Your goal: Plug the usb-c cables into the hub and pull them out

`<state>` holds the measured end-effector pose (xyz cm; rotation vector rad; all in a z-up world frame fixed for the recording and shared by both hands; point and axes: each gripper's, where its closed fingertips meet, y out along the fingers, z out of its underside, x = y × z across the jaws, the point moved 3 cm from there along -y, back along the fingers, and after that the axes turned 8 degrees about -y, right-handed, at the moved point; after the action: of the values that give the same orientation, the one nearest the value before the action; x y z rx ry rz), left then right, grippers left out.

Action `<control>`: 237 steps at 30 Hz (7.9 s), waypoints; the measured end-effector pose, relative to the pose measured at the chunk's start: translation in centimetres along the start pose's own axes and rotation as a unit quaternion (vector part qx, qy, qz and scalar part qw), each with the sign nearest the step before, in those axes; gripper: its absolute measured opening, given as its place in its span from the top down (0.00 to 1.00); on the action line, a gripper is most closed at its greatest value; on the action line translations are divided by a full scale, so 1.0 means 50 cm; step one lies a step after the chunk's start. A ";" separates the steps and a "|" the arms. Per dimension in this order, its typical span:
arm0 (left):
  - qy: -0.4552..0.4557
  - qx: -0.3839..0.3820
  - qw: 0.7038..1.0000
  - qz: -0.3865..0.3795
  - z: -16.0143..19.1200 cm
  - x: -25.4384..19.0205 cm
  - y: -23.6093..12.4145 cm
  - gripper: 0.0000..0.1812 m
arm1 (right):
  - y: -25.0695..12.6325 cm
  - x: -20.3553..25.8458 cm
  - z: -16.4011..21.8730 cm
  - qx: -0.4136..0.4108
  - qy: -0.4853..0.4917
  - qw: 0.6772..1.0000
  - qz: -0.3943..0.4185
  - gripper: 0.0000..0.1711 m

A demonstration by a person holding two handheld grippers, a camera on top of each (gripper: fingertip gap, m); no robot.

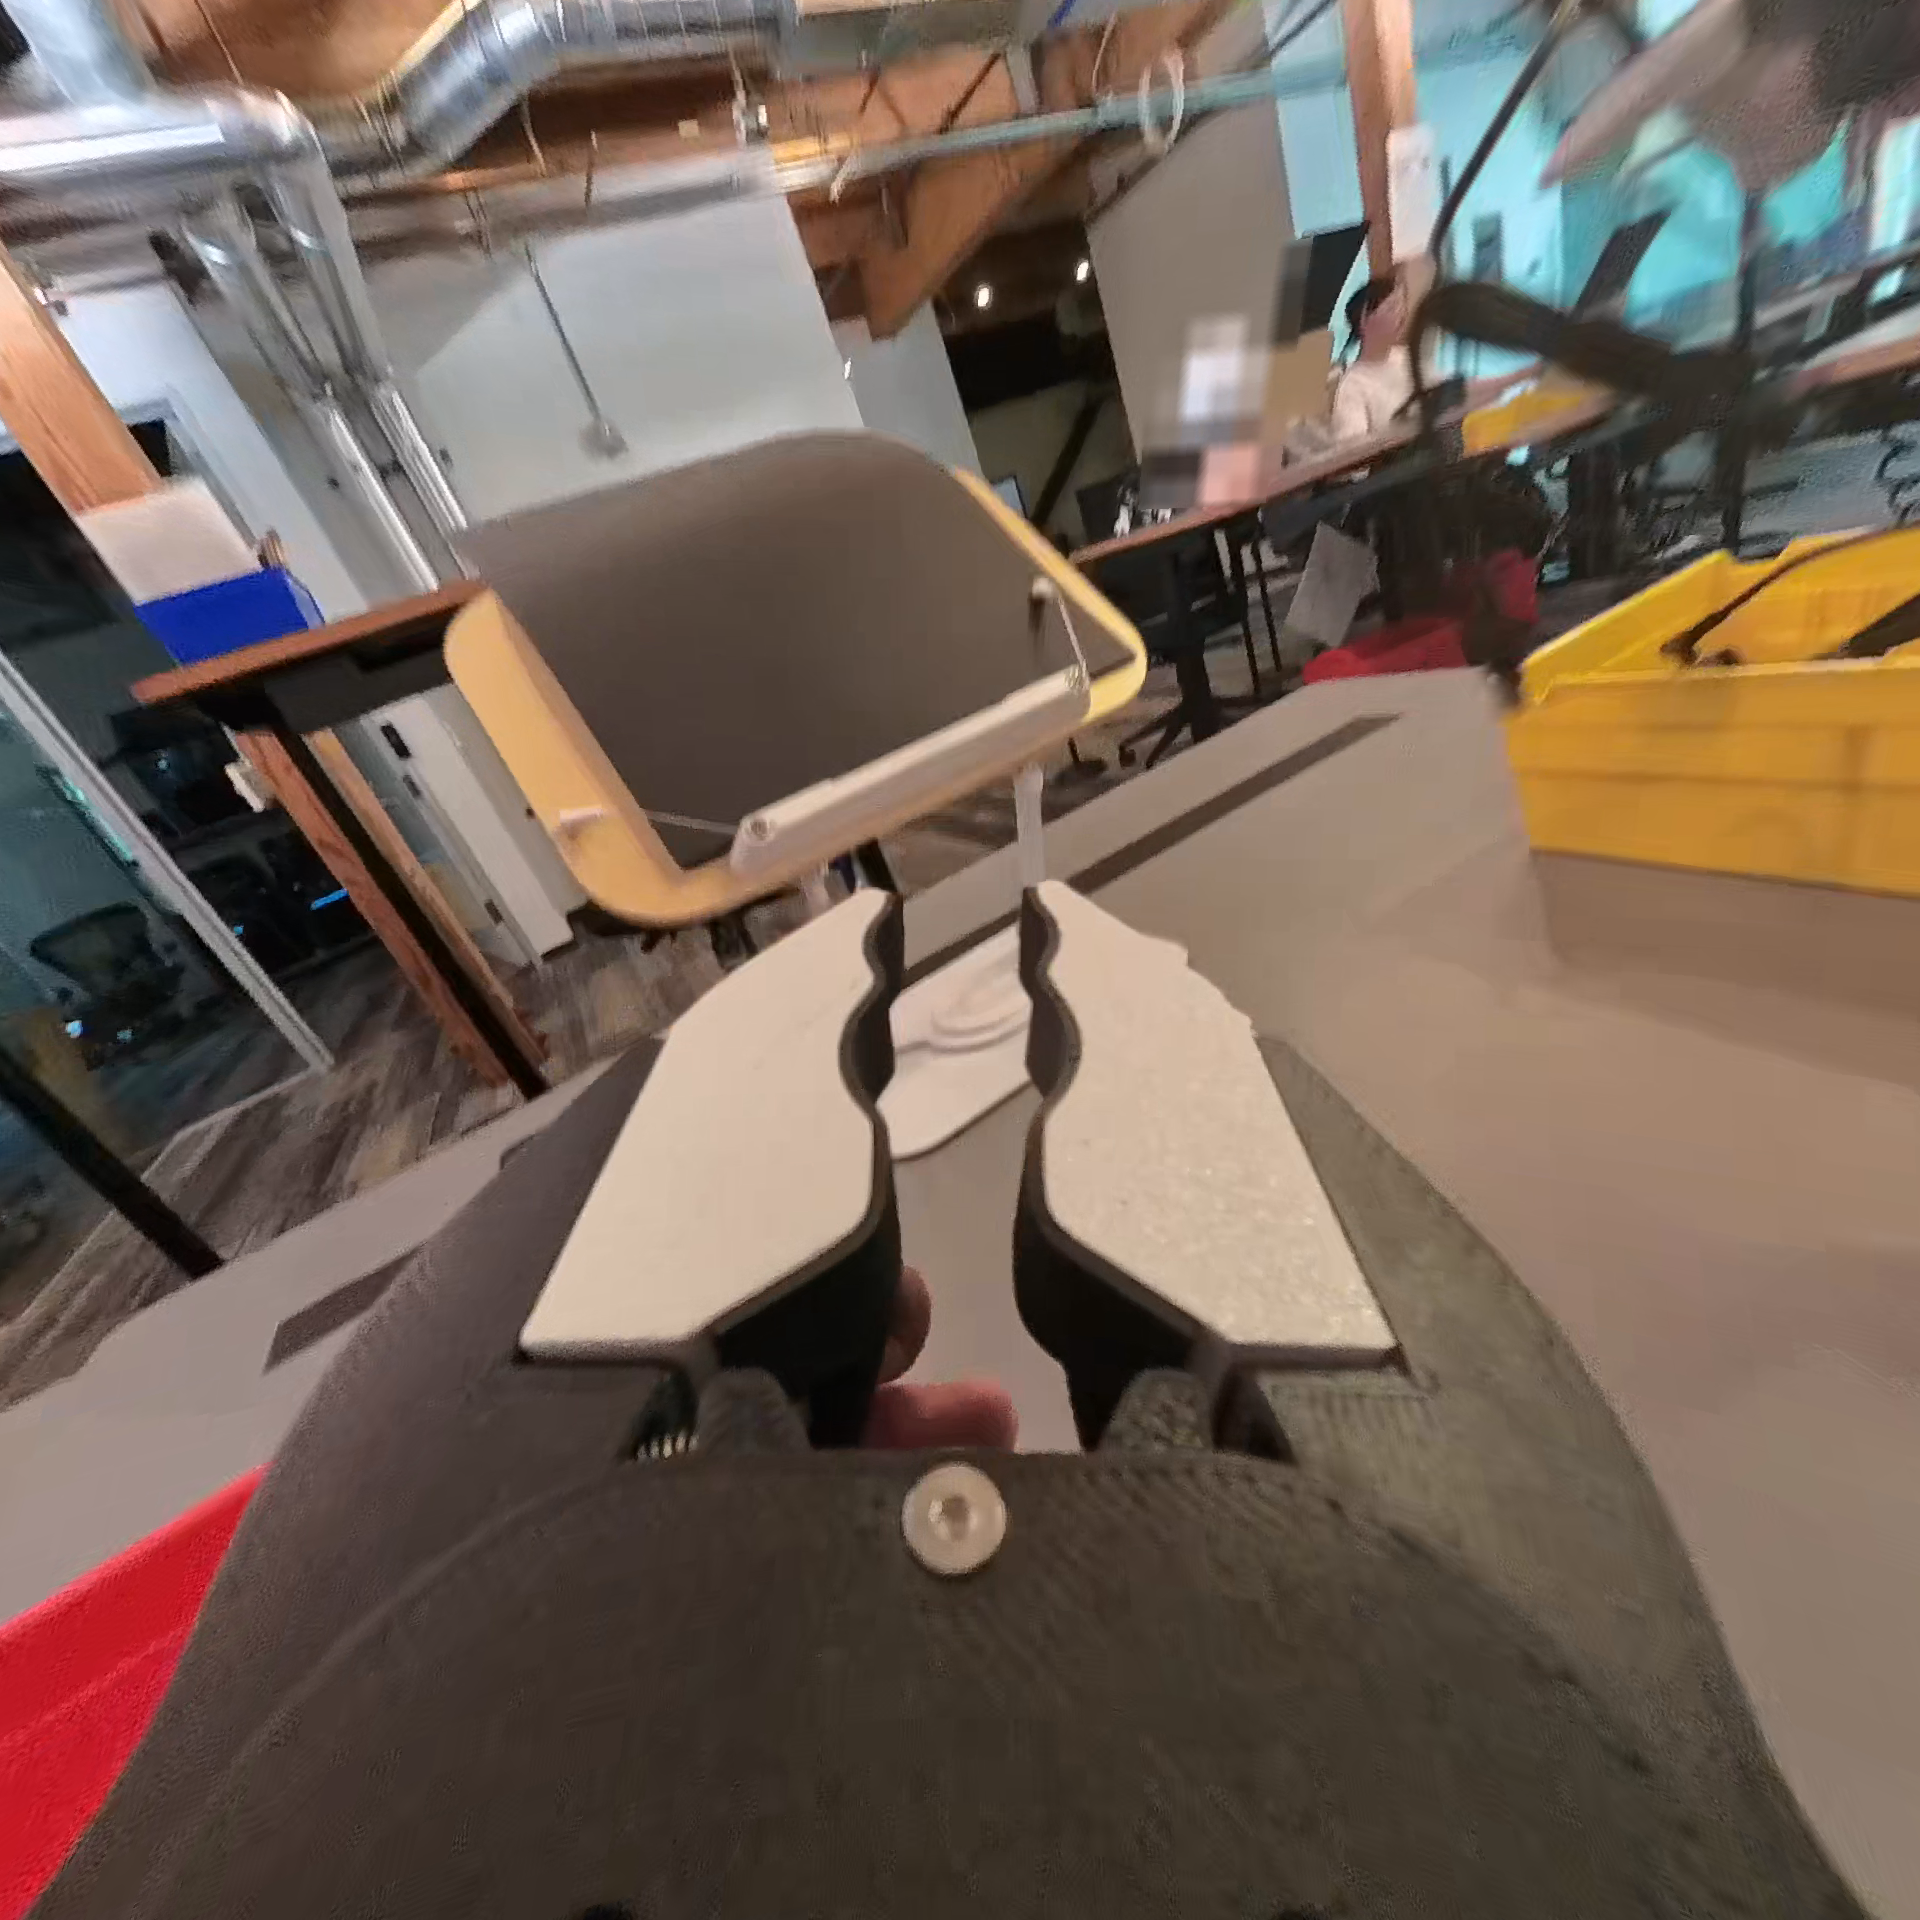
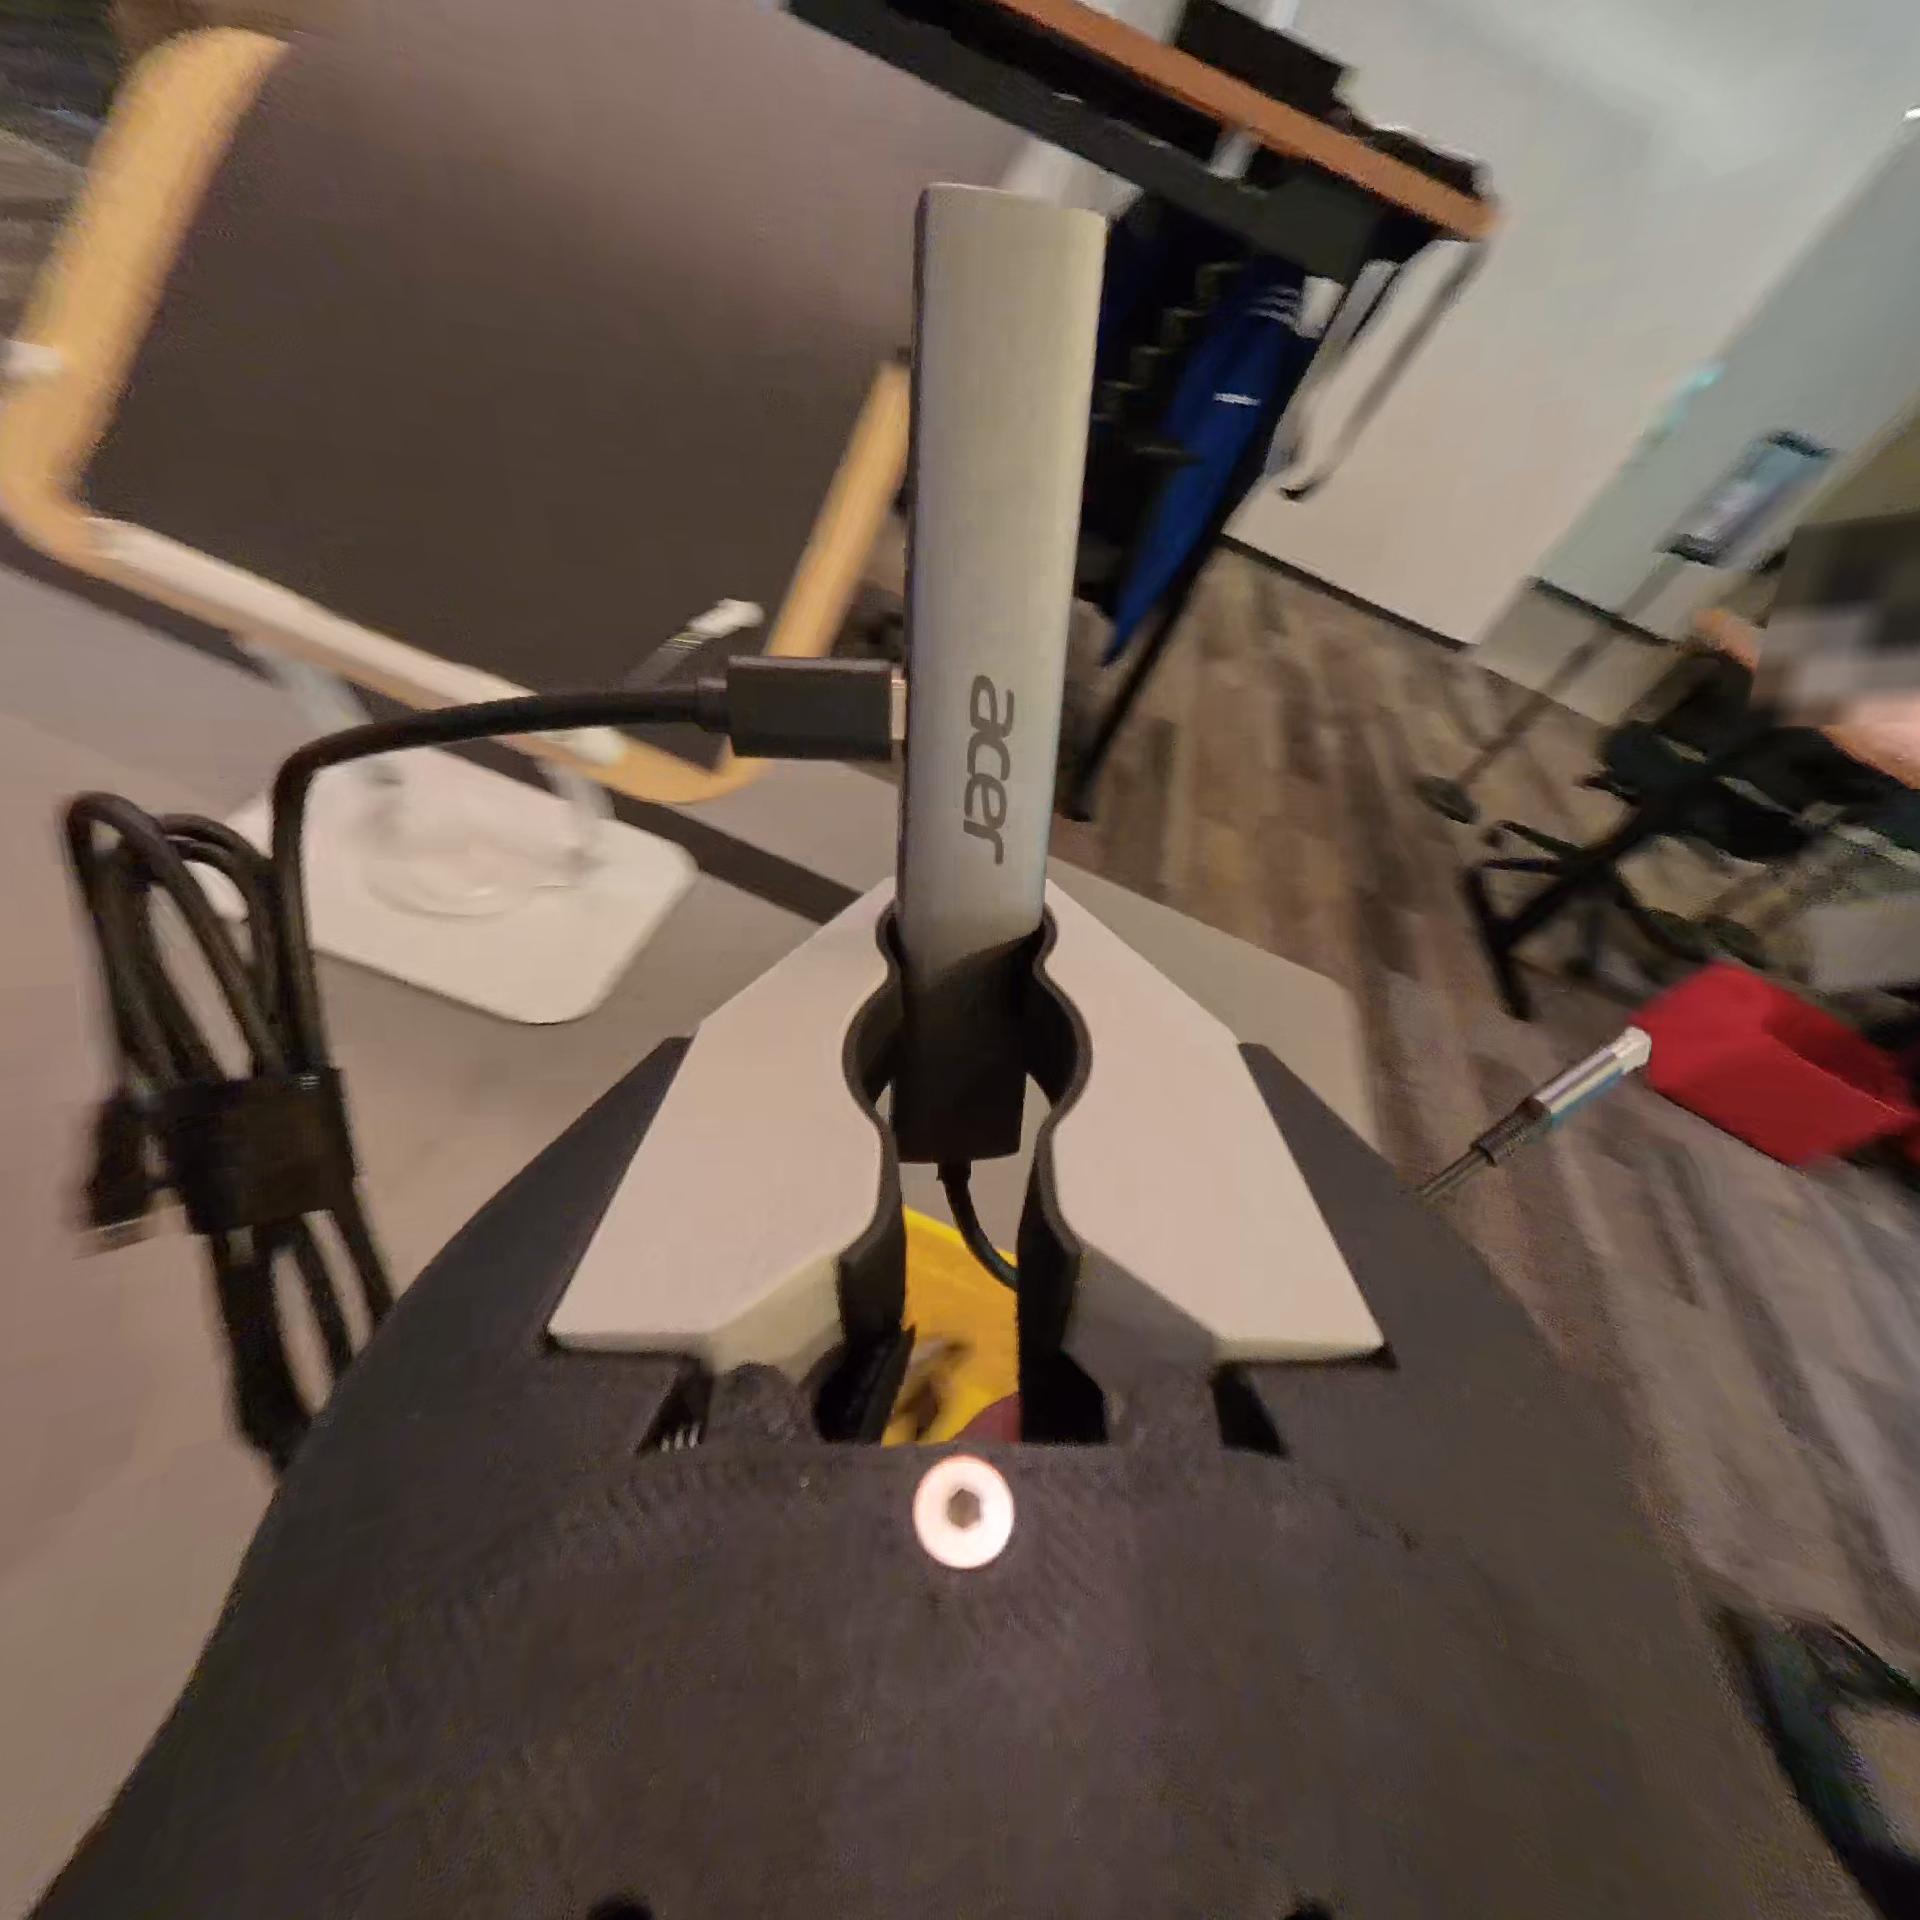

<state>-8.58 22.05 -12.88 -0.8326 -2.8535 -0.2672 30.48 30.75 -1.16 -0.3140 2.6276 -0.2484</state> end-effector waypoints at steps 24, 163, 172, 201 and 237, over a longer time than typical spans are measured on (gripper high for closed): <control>0.037 0.099 0.994 0.020 0.114 -0.035 0.031 0.88 | 0.049 -0.096 0.474 0.280 -0.012 0.960 0.009 0.89; -0.224 0.367 0.884 0.185 0.172 -0.478 0.187 0.55 | -0.248 0.278 0.422 0.143 0.085 0.985 -0.052 0.70; -0.259 0.358 0.851 0.285 0.107 -0.505 0.152 0.40 | -0.250 0.208 0.444 0.142 0.053 0.988 0.012 0.73; -0.072 0.503 0.839 -0.194 0.250 0.347 -0.453 0.84 | -0.322 -0.021 0.584 0.192 0.079 0.973 0.101 0.81; -0.073 0.347 0.901 -0.249 0.115 0.537 -0.497 0.67 | -0.348 -0.081 0.601 0.220 0.003 0.961 0.170 0.73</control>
<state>-45.07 16.52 -16.26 0.0228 -2.8944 0.7529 51.46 11.58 -21.50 0.2867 2.4883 -0.6957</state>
